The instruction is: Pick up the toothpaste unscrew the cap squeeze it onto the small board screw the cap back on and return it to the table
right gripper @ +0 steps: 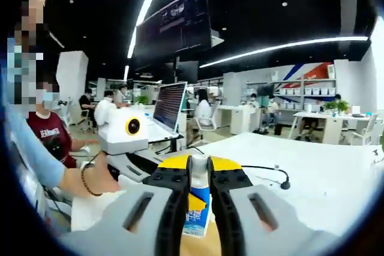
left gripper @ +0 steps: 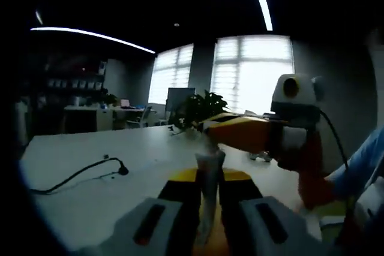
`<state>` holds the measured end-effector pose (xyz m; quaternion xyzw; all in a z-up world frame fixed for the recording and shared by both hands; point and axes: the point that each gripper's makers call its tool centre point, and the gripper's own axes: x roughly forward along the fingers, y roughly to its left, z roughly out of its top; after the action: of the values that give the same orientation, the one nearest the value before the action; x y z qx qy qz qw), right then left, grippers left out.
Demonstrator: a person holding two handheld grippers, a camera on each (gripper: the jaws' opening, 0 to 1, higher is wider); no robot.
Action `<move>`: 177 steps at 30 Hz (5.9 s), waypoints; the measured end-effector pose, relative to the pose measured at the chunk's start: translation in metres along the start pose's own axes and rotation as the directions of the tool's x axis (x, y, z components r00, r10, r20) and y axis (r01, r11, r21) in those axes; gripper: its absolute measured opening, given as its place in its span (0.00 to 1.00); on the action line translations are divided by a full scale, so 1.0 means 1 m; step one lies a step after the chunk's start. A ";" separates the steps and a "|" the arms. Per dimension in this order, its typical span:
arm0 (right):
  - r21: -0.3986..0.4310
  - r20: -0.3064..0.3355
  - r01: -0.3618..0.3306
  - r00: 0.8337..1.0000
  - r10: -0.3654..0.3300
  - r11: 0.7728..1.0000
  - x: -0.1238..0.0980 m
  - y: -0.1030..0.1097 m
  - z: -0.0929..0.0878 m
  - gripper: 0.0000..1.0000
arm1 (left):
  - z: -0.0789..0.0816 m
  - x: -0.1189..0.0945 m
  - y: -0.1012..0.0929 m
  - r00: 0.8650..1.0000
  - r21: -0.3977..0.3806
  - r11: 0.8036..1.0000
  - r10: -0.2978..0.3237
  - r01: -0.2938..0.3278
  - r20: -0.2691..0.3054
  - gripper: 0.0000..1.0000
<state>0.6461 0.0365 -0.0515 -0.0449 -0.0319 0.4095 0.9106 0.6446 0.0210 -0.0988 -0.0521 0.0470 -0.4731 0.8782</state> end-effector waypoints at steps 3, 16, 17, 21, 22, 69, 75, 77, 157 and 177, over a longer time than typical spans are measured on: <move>0.037 0.009 0.052 0.999 -0.053 0.998 0.001 -0.005 -0.005 0.11 | -0.001 0.001 0.006 1.000 0.000 1.000 0.028 -0.028 -0.004 0.10; 0.118 0.236 -0.186 0.959 0.154 0.975 -0.030 -0.007 0.055 0.28 | 0.024 -0.014 -0.016 0.977 0.015 0.978 -0.209 0.208 0.042 0.10; 0.122 0.260 -0.224 0.947 0.187 0.967 -0.033 -0.009 0.059 0.28 | 0.025 -0.017 -0.021 0.966 0.020 0.967 -0.255 0.254 0.033 0.10; 0.189 0.231 -0.486 0.867 0.442 0.853 -0.040 0.011 0.048 0.27 | 0.030 -0.029 -0.044 0.909 -0.012 0.910 -0.414 0.415 0.054 0.10; 0.228 0.238 -0.557 0.827 0.509 0.799 -0.044 0.019 0.046 0.26 | 0.030 -0.032 -0.050 0.890 -0.028 0.890 -0.452 0.455 0.063 0.10; 0.109 0.144 -0.143 0.981 0.127 0.984 -0.008 0.008 0.020 0.22 | 0.013 -0.007 -0.009 1.000 -0.049 0.999 -0.018 0.020 0.025 0.10; 0.061 0.163 -0.121 0.980 0.110 0.991 -0.020 -0.007 0.038 0.37 | 0.019 -0.011 -0.023 0.990 -0.082 0.987 -0.133 0.136 0.039 0.10; 0.085 0.153 -0.197 0.971 0.182 0.977 -0.023 -0.005 0.039 0.33 | 0.020 -0.014 -0.028 0.985 -0.063 0.983 -0.173 0.174 0.021 0.10; 0.136 0.243 -0.446 0.881 0.406 0.885 -0.023 0.010 0.041 0.30 | 0.028 -0.027 -0.045 0.950 -0.012 0.949 -0.314 0.314 -0.004 0.11; 0.213 0.407 -0.838 0.544 0.734 0.503 -0.063 0.060 0.056 0.15 | 0.023 -0.050 -0.110 0.701 -0.217 0.675 -0.709 0.705 0.076 0.11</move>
<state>0.5545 0.0322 -0.0039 0.1795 -0.0477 0.7806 0.5968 0.5292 0.0038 -0.0594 -0.1639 0.0841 -0.7671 0.6144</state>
